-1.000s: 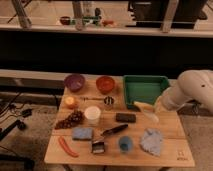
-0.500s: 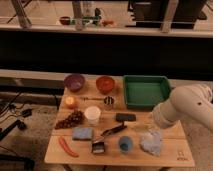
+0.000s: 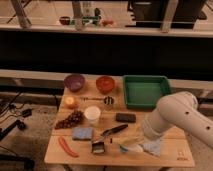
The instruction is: Place banana in plastic cup
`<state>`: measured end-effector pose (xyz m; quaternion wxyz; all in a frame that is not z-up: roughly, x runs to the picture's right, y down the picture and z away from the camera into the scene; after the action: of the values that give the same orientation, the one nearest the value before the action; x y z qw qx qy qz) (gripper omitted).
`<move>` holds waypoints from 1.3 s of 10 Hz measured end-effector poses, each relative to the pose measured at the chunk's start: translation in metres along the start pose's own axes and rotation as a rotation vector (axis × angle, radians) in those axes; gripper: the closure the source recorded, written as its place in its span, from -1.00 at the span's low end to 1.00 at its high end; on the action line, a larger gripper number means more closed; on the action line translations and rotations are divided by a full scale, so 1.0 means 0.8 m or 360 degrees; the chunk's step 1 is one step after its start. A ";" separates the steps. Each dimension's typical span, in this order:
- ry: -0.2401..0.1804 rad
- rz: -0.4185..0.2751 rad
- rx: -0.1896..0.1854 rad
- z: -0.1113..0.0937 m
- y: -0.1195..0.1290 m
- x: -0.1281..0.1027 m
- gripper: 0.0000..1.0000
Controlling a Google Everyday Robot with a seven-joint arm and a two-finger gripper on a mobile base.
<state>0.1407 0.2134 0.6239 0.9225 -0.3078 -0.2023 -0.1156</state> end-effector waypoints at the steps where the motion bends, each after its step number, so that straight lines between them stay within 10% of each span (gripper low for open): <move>1: -0.0016 -0.0035 -0.0010 0.007 -0.004 -0.010 1.00; 13: -0.0018 -0.0118 -0.0031 0.069 -0.029 -0.004 1.00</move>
<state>0.1132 0.2296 0.6750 0.9133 -0.3098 -0.2178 -0.1500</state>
